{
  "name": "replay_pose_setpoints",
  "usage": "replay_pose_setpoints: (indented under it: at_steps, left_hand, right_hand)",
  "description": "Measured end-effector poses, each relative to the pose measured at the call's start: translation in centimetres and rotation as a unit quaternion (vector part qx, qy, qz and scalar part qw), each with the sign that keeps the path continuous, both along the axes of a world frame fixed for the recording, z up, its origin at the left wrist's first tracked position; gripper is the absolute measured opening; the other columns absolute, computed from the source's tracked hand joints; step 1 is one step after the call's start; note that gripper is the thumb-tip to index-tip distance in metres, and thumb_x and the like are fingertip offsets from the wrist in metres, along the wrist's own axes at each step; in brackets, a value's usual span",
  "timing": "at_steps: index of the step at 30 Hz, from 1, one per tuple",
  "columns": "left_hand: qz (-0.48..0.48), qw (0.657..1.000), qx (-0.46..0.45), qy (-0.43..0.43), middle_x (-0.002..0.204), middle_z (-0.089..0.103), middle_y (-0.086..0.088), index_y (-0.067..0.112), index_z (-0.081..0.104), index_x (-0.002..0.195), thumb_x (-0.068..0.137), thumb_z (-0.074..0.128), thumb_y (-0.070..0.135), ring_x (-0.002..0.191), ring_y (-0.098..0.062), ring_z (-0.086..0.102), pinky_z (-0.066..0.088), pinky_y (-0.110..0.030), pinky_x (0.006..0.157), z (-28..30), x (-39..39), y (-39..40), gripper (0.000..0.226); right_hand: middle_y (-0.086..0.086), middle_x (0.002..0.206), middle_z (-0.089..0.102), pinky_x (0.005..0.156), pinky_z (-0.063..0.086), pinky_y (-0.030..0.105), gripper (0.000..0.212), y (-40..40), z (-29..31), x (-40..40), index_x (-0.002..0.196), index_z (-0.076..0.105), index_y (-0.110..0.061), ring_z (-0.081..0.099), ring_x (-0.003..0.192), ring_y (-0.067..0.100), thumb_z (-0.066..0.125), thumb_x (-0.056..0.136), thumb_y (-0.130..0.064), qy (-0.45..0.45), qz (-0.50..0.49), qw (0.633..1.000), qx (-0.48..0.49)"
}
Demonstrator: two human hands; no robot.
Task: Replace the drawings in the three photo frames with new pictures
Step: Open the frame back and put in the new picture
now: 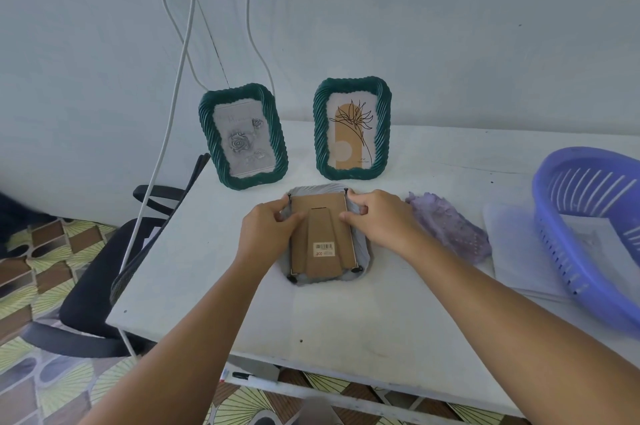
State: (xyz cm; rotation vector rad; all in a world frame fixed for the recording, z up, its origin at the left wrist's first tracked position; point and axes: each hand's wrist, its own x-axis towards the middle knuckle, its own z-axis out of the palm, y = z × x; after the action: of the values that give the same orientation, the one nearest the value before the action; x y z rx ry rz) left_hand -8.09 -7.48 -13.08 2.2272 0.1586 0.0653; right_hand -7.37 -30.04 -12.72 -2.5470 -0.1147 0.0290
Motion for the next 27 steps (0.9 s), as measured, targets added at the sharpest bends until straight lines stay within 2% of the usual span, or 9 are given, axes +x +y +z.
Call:
replay_pose_setpoints:
  at_steps: [5,8,10,12,15,18,22,25,27]
  left_hand:
    - [0.015,0.999,-0.044,0.003,0.052,0.048,0.013,0.023,0.065,0.136,0.089,0.077,0.032,0.057,-0.004,0.042,0.038,-0.025,0.059,-0.4,0.3,0.1,0.049]
    - [0.024,0.998,-0.062,0.006,0.078,0.067,0.006,0.021,0.065,0.137,0.088,0.078,0.030,0.061,-0.002,0.046,0.044,-0.028,0.067,-0.3,0.2,-0.1,0.051]
    - [0.028,0.997,-0.070,0.005,0.063,0.059,0.003,0.022,0.066,0.136,0.088,0.079,0.030,0.061,-0.004,0.046,0.039,-0.025,0.064,-0.5,0.2,-0.2,0.051]
    - [0.029,0.997,-0.076,0.000,0.056,0.057,0.014,0.022,0.066,0.135,0.087,0.080,0.029,0.060,-0.005,0.045,0.041,-0.028,0.064,-0.6,0.1,-0.2,0.050]
    - [0.040,0.995,-0.091,0.000,0.080,0.067,0.009,0.019,0.067,0.133,0.085,0.082,0.027,0.065,-0.005,0.047,0.050,-0.037,0.077,-0.6,0.3,-0.2,0.051]
    - [0.042,0.995,-0.091,-0.005,0.067,0.054,0.003,0.020,0.069,0.132,0.085,0.082,0.026,0.065,-0.008,0.048,0.042,-0.027,0.073,-0.7,0.3,-0.2,0.049]
    - [0.040,0.995,-0.087,-0.013,0.065,0.044,0.010,0.027,0.069,0.130,0.085,0.081,0.028,0.064,-0.012,0.045,0.038,-0.027,0.067,-0.7,0.0,-0.1,0.047]
    - [0.040,0.996,-0.080,-0.004,0.066,0.046,0.010,0.026,0.069,0.131,0.085,0.081,0.031,0.065,-0.012,0.046,0.040,-0.029,0.066,-0.7,0.0,-0.1,0.048]
    - [0.033,0.996,-0.081,0.006,0.077,0.062,0.010,0.022,0.067,0.135,0.086,0.081,0.030,0.072,-0.010,0.053,0.050,-0.031,0.077,-0.6,0.1,-0.1,0.052]
  right_hand:
    - [-0.008,0.065,0.054,0.062,0.029,0.031,0.040,0.0,0.4,-0.1,0.130,0.067,-0.032,0.055,0.076,0.013,0.065,0.093,-0.049,0.009,-0.005,1.000,0.010]
    - [-0.008,0.067,0.057,0.063,0.031,0.031,0.044,0.1,0.7,-0.2,0.136,0.062,-0.037,0.057,0.077,0.012,0.066,0.093,-0.048,0.016,-0.006,1.000,0.022]
    - [-0.007,0.069,0.059,0.063,0.031,0.031,0.043,0.1,0.8,-0.2,0.134,0.063,-0.037,0.059,0.078,0.013,0.067,0.093,-0.048,0.020,-0.005,0.999,0.027]
    - [-0.007,0.071,0.060,0.066,0.034,0.031,0.040,0.0,0.8,-0.3,0.132,0.065,-0.037,0.061,0.081,0.015,0.067,0.093,-0.048,0.023,-0.007,0.999,0.031]
    - [-0.009,0.067,0.057,0.073,0.035,0.033,0.042,0.0,0.7,-0.3,0.133,0.064,-0.038,0.058,0.082,0.014,0.067,0.092,-0.048,0.022,-0.010,0.999,0.034]
    - [-0.010,0.065,0.054,0.073,0.034,0.033,0.043,-0.1,0.6,-0.2,0.134,0.063,-0.038,0.056,0.079,0.012,0.068,0.092,-0.049,0.023,-0.012,0.999,0.043]
    - [-0.016,0.068,0.049,0.077,0.033,0.034,0.051,-0.2,0.1,0.1,0.137,0.060,-0.039,0.052,0.084,0.010,0.070,0.089,-0.051,0.023,-0.023,0.998,0.059]
    - [-0.018,0.070,0.046,0.077,0.032,0.033,0.053,-0.2,-0.2,0.3,0.136,0.061,-0.037,0.049,0.084,0.010,0.073,0.086,-0.051,0.021,-0.027,0.996,0.080]
    - [-0.018,0.073,0.048,0.077,0.034,0.034,0.052,-0.2,-0.3,0.3,0.134,0.062,-0.036,0.051,0.084,0.010,0.074,0.085,-0.051,0.022,-0.029,0.996,0.083]
